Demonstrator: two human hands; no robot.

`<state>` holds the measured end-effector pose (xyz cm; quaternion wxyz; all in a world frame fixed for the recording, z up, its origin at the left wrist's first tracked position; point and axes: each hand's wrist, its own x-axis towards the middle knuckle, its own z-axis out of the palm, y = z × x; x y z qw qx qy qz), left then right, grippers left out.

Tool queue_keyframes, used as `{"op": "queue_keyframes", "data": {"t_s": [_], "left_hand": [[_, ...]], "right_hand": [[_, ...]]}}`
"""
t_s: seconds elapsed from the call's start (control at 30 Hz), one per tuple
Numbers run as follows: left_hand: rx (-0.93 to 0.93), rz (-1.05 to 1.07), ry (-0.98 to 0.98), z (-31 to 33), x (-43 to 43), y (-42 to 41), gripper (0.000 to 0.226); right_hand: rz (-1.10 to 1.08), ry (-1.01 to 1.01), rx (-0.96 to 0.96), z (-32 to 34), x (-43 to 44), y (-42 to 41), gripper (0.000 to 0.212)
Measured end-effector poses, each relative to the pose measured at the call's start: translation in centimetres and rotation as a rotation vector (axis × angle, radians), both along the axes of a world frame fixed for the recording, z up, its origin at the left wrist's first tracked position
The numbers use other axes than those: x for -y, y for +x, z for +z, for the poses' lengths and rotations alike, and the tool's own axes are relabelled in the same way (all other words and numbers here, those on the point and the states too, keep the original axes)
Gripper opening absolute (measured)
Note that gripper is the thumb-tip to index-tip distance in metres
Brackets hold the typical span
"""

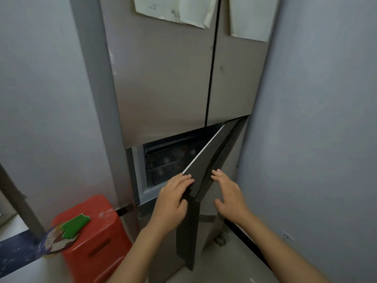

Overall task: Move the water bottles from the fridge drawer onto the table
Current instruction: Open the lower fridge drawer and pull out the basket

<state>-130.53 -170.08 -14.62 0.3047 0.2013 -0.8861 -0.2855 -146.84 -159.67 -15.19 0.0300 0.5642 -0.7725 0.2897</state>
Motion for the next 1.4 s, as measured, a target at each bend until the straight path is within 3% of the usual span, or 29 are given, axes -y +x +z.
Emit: {"op": "queue_keyframes", "data": {"t_s": [0.27, 0.5, 0.6, 0.77, 0.87, 0.97, 1.17, 1.3, 1.4], "left_hand": [[-0.096, -0.083, -0.073, -0.7, -12.3, -6.2, 0.063], [-0.099, -0.174, 0.091, 0.2, -22.8, -14.5, 0.065], [0.032, -0.240, 0.164, 1.3, -25.4, -17.2, 0.068], [0.205, -0.403, 0.102, 2.7, -27.4, -21.8, 0.075], [0.181, -0.506, 0.187, 2.8, -27.3, -24.2, 0.076], [0.130, -0.554, 0.230, 2.8, -26.4, -26.6, 0.076], [0.254, -0.375, -0.190, 2.6, -23.8, -35.2, 0.075], [0.370, -0.330, -0.403, 2.7, -21.4, -40.4, 0.076], [0.352, -0.334, -0.460, 1.7, -21.2, -43.0, 0.078]], "right_hand": [[-0.050, 0.018, 0.061, 1.4, -12.3, -6.2, 0.063], [-0.201, -0.283, 0.244, 1.8, -25.6, -8.6, 0.042], [-0.218, -0.313, 0.201, 1.8, -28.7, -9.4, 0.044], [-0.298, -0.229, 0.136, 1.4, -31.0, -13.4, 0.048], [-0.377, -0.225, -0.086, 0.8, -31.4, -16.3, 0.053], [-0.479, -0.217, -0.176, 0.7, -31.9, -19.0, 0.053], [-0.704, -0.149, -0.312, 2.0, -32.4, -24.8, 0.038], [-0.784, -0.049, -0.421, 1.7, -32.6, -28.8, 0.046], [-0.850, -0.023, -0.460, 1.5, -32.5, -31.7, 0.052]]}}
